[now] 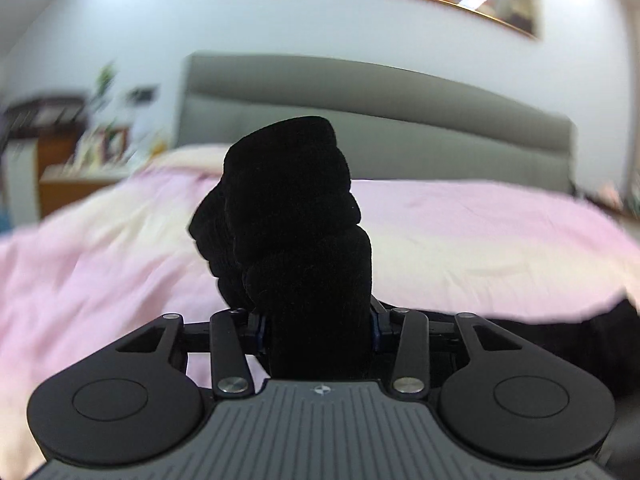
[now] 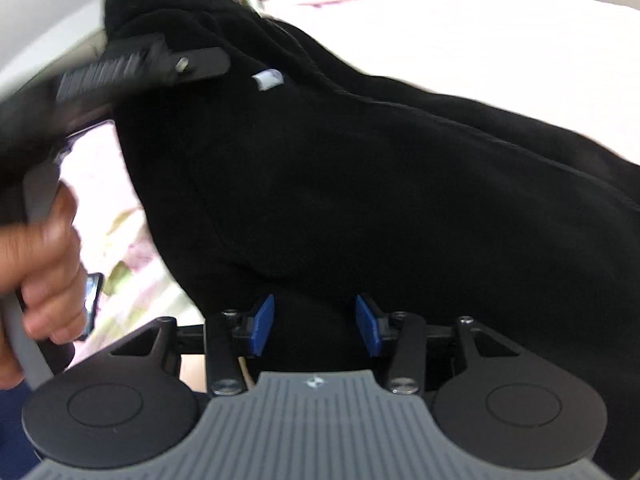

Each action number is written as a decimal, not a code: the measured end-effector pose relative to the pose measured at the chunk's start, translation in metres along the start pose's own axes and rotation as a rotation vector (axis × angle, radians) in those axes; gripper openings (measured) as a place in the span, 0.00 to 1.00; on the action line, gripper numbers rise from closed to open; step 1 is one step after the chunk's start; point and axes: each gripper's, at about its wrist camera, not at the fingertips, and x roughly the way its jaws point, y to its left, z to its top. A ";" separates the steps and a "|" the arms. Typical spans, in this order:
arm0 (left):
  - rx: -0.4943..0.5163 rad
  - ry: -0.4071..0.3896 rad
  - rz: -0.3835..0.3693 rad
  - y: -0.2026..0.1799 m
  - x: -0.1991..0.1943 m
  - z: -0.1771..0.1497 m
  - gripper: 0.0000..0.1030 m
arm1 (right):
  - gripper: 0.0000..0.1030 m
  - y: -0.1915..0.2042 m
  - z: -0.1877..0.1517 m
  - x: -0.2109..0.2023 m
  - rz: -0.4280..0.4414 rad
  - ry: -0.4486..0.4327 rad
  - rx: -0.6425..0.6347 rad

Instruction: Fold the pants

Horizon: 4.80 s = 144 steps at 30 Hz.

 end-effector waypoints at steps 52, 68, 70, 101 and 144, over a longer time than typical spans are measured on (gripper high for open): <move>-0.353 0.597 -0.302 0.037 0.048 -0.032 0.69 | 0.10 -0.092 -0.005 -0.050 0.215 0.008 0.479; -0.233 0.585 -0.267 0.022 0.050 -0.039 0.76 | 0.28 -0.029 0.015 -0.085 -0.188 -0.284 -0.015; -0.231 0.585 -0.266 0.021 0.050 -0.038 0.76 | 0.28 -0.023 0.014 -0.083 -0.171 -0.320 -0.046; -0.266 0.573 -0.271 0.021 0.062 -0.053 0.92 | 0.65 -0.165 -0.019 -0.183 -0.318 -0.247 0.267; -0.336 0.549 -0.247 0.008 0.032 -0.044 0.62 | 0.43 -0.343 -0.122 -0.203 -0.210 -0.156 0.943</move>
